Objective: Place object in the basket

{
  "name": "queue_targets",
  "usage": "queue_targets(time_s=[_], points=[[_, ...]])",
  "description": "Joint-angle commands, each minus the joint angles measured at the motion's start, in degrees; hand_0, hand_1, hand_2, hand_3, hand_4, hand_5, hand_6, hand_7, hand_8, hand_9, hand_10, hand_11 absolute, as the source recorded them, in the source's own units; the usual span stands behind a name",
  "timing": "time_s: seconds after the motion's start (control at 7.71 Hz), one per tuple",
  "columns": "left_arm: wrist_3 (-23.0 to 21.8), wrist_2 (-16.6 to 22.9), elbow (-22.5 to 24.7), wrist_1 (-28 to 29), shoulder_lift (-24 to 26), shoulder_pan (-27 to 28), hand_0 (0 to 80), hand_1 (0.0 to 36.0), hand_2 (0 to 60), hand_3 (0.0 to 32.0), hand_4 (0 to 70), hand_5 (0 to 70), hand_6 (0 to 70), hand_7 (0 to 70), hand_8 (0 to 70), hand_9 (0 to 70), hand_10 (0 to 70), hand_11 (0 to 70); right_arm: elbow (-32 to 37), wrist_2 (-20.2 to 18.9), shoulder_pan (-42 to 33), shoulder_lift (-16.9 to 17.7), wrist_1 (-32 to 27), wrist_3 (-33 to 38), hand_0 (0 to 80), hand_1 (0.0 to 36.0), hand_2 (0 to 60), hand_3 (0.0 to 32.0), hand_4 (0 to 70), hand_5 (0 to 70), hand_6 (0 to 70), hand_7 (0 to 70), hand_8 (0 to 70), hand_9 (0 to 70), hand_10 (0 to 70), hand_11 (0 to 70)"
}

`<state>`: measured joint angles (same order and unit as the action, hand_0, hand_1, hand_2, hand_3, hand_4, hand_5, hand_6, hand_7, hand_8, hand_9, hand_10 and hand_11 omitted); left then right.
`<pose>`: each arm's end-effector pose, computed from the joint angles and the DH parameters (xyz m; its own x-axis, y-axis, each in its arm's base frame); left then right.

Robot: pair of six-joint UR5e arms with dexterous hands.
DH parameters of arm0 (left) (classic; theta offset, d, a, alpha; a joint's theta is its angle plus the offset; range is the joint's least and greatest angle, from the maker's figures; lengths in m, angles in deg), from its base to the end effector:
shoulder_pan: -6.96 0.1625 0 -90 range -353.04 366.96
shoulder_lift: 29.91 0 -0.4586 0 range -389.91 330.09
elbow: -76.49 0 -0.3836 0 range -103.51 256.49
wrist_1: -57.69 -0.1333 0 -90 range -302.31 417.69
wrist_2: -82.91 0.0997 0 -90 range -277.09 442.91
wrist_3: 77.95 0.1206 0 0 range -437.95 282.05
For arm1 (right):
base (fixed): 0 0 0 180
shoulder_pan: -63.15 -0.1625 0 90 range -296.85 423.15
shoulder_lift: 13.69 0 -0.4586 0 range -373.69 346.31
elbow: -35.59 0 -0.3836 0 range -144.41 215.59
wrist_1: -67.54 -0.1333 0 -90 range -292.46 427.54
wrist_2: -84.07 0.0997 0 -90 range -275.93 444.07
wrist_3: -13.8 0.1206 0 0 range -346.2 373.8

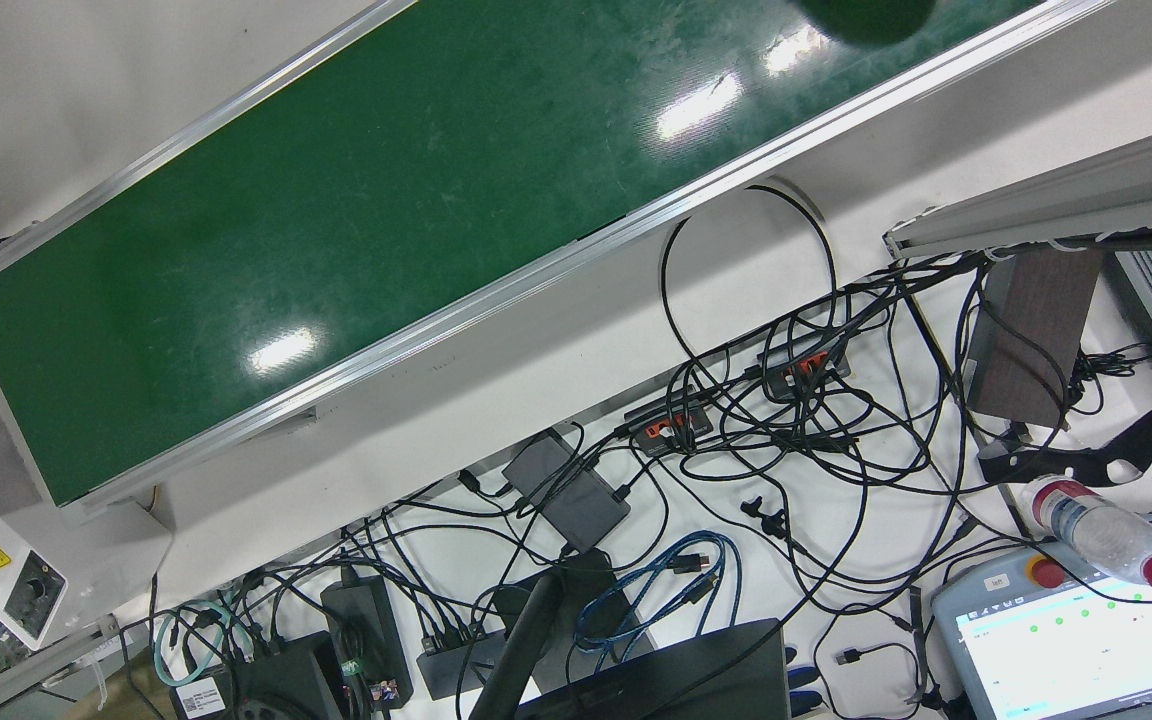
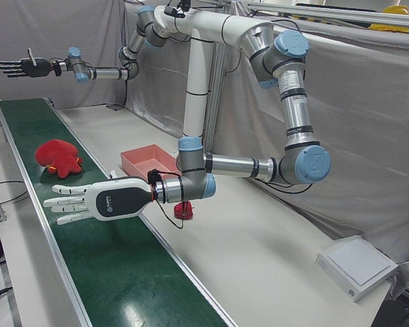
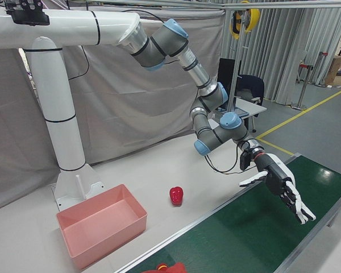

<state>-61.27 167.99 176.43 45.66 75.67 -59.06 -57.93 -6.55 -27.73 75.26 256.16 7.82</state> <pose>0.1164 -0.6152 0.5079 -0.9317 -0.2537 -0.2599 0.1802 0.2985 -0.9372 0.1397 -0.5019 0.6984 -0.9947 0.0028 0.1032 -0.1031 -0.0707 -0.9922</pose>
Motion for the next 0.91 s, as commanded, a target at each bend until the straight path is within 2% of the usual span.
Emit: queue_targets(time_s=[0.0,0.13,0.39,0.78], points=[[-0.24,0.00,-0.36,-0.01,0.15,-0.16,67.5,19.8,0.0,0.0,8.4,18.8,2.0,1.9,6.7,11.1,0.0,0.0,0.00,0.00,0.00,-0.01,0.00,0.00,0.0,0.0,0.0,0.0,0.0,0.0,0.0,0.0,0.0,0.0,0.0,0.0],[-0.42,-0.09,-0.36,0.95,0.15,0.01,64.6,19.9,0.0,0.0,7.1,18.3,1.8,1.7,6.6,11.1,0.0,0.0,0.00,0.00,0.00,-0.01,0.00,0.00,0.0,0.0,0.0,0.0,0.0,0.0,0.0,0.0,0.0,0.0,0.0,0.0],[-0.07,-2.62,-0.09,1.57,0.15,0.71,64.6,20.1,0.0,0.0,7.0,18.2,1.7,1.7,6.5,10.9,0.0,0.0,0.00,0.00,0.00,-0.01,0.00,0.00,0.0,0.0,0.0,0.0,0.0,0.0,0.0,0.0,0.0,0.0,0.0,0.0],[-0.15,-2.55,0.08,1.40,0.15,0.72,67.1,19.6,0.0,0.0,8.0,18.9,2.0,1.8,7.1,11.7,0.0,0.0,0.00,0.00,0.00,-0.01,0.00,0.00,0.0,0.0,0.0,0.0,0.0,0.0,0.0,0.0,0.0,0.0,0.0,0.0]])
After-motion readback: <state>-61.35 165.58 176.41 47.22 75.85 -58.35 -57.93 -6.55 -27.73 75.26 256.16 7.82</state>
